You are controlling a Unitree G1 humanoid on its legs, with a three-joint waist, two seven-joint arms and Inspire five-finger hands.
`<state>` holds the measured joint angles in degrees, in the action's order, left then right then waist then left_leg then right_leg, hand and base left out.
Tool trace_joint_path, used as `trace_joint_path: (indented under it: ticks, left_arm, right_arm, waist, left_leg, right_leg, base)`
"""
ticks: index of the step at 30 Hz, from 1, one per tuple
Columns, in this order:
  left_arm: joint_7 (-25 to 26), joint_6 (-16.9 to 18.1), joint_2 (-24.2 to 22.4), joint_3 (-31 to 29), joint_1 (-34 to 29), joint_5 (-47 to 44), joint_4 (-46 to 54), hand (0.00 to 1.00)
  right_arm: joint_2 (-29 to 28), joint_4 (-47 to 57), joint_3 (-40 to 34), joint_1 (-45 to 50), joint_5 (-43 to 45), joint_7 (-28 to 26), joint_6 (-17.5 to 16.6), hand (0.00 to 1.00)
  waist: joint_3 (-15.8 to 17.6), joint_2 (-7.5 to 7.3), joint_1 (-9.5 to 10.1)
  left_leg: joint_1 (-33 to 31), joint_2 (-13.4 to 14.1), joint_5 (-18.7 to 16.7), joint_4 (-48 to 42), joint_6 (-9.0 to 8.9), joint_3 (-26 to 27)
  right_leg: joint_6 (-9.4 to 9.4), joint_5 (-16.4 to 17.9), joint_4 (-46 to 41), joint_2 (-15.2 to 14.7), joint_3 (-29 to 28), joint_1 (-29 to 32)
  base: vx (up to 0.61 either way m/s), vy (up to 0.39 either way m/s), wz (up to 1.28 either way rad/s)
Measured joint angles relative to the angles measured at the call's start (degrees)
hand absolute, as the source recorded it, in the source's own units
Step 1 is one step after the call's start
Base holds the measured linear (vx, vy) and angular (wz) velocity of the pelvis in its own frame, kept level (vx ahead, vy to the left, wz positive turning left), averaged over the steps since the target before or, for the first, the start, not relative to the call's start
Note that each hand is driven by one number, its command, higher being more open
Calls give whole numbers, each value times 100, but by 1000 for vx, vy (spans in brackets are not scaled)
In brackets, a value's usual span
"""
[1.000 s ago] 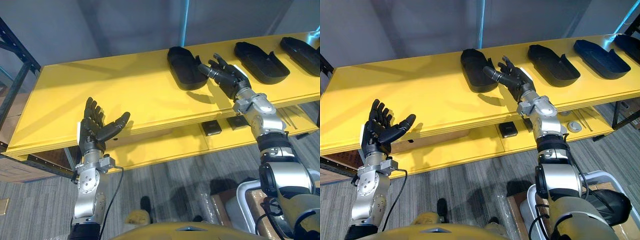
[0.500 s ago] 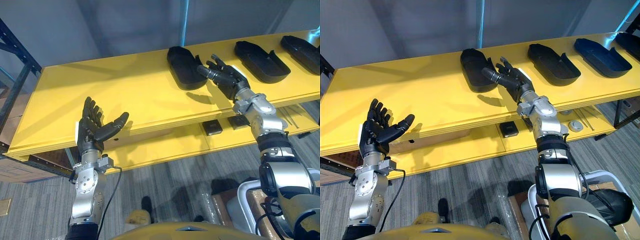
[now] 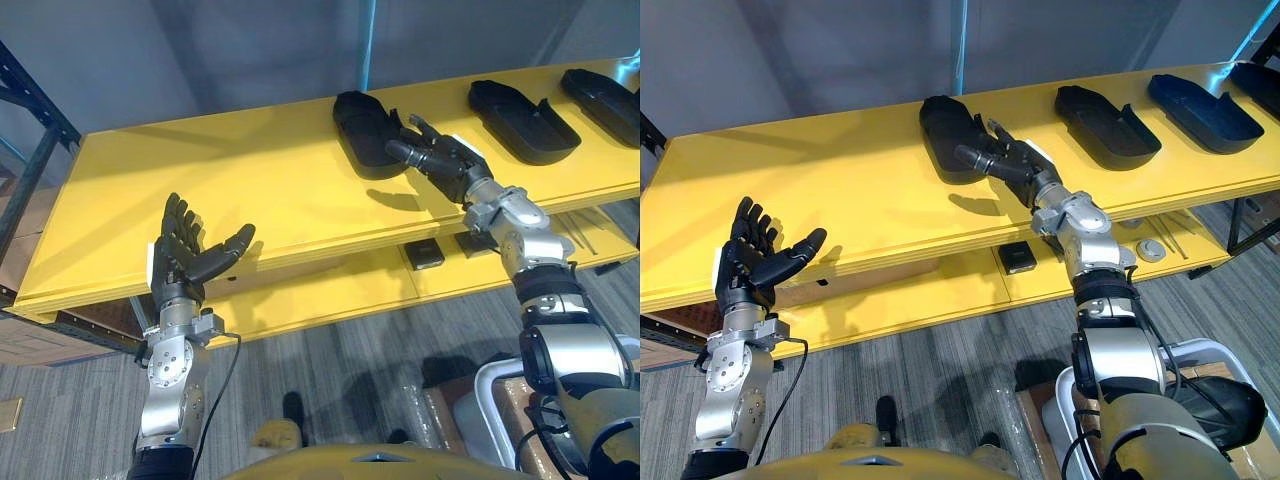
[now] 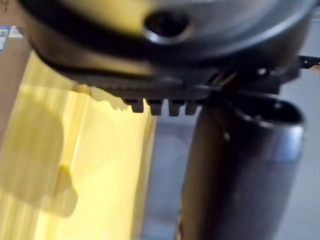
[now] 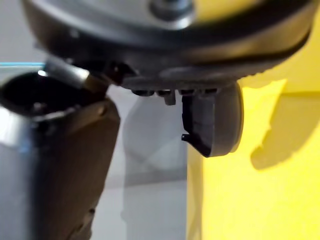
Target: Walk over and take three plastic housings, then place them on the shelf
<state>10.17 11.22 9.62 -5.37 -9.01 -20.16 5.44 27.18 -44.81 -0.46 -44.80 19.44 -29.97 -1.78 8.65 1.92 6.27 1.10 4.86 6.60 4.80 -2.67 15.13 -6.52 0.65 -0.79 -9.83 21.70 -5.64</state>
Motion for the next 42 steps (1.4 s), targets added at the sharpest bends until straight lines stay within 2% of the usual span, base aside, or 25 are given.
trace_joint_path:
  ticks: [10, 13, 15, 17, 19, 21, 26, 29, 30, 32, 33, 35, 42]
  left_arm:
    - [-46, 1, 0, 0, -1, -1, 0, 100]
    - [-84, 64, 0, -2, -4, -7, 8, 100]
    - [-92, 122, 0, -10, -51, -31, 104, 100]
    - [-87, 191, -1, -38, -89, -54, 270, 100]
    - [-83, 290, -9, -123, -211, -149, 522, 100]
    - [-80, 454, -31, -171, -342, -201, 973, 100]
    - [-324, 706, -269, -30, -326, -220, 1526, 100]
    - [-578, 758, -518, 420, -321, -224, 1707, 100]
    - [-660, 761, -578, 667, -312, -225, 1727, 100]
    - [-715, 773, -674, 1084, -316, -222, 1728, 100]
    - [-714, 808, -726, 1337, -316, -220, 1728, 100]
    - [-711, 876, -766, 1689, -320, -222, 1746, 100]
    - [-710, 851, -736, 2603, -256, -230, 1808, 100]
  right_arm:
    - [19, 0, 132, -1, -2, 2, -45, 100]
    - [20, 161, 194, 57, -11, 467, -195, 100]
    - [22, 1078, 102, 474, -15, 917, -252, 100]
    - [-84, 2718, -170, 1352, -109, 1579, -370, 100]
    - [-414, 3955, -422, 2153, -270, 2053, -462, 100]
    - [-1057, 5262, -829, 3485, -565, 2529, -641, 100]
    - [-2098, 6033, -1178, 5177, -532, 3042, -652, 100]
    - [-2740, 6439, -1123, 6124, -389, 3348, -681, 100]
    - [-2957, 6505, -962, 6422, 26, 3500, -807, 100]
    - [-3163, 6583, -670, 6818, 715, 3673, -1035, 100]
    - [-3233, 6616, -455, 7048, 792, 3819, -1194, 100]
    - [-3327, 6743, -253, 7418, 795, 3964, -1277, 100]
    - [-3362, 6826, -483, 8092, 798, 4316, -1725, 100]
  waist:
    - [0, 0, -6]
    - [0, -1, -18]
    - [1, -3, -22]
    - [2, -12, -55]
    - [-8, -49, -212]
    - [-49, -162, -399]
    - [-190, -349, -806]
    - [-230, -357, -959]
    - [-279, -350, -987]
    - [-396, -323, -1026]
    - [-453, -297, -1083]
    - [-487, -256, -1141]
    - [-616, -198, -1557]
  left_leg:
    - [-22, 17, 0, 1, 0, 39]
    - [-29, 20, -3, 1, -5, 53]
    - [-29, 18, -13, 0, -15, 60]
    - [-19, 12, -33, -2, -33, 85]
    - [22, 10, -70, -2, -44, 133]
    - [178, 31, -169, -1, -73, 396]
    - [472, 89, -344, 9, -119, 880]
    - [647, 147, -407, 19, -170, 1175]
    - [688, 180, -423, 9, -194, 1291]
    - [747, 230, -457, 3, -244, 1519]
    - [808, 263, -483, 2, -281, 1645]
    - [968, 318, -526, 0, -344, 1935]
    - [1195, 634, -923, -482, -575, 2868]
  right_leg:
    - [13, -11, -1, 8, -26, 44]
    - [17, -16, 6, 14, -34, 57]
    - [17, -16, 15, 15, -39, 61]
    - [13, -18, 40, 42, -78, 64]
    - [12, -20, 55, 46, -129, 66]
    - [11, -20, 52, 47, -361, 44]
    - [9, -19, 31, 57, -819, 45]
    - [16, -14, -4, 111, -1084, 71]
    - [17, -14, -13, 145, -1184, 110]
    - [33, -30, -28, 211, -1391, 188]
    - [34, -33, -37, 251, -1513, 210]
    - [30, -40, -56, 329, -1763, 224]
    - [14, -141, -13, 617, -2494, 359]
  base:
    - [0, 0, 0]
    - [0, 0, 0]
    - [0, 0, 0]
    - [3, -2, -5]
    - [23, 0, -17]
    - [58, 22, -52]
    - [9, 21, -53]
    - [6, 10, -50]
    - [11, -4, -49]
    - [39, -10, -57]
    - [52, -8, -60]
    - [37, -5, -73]
    - [16, -25, -70]
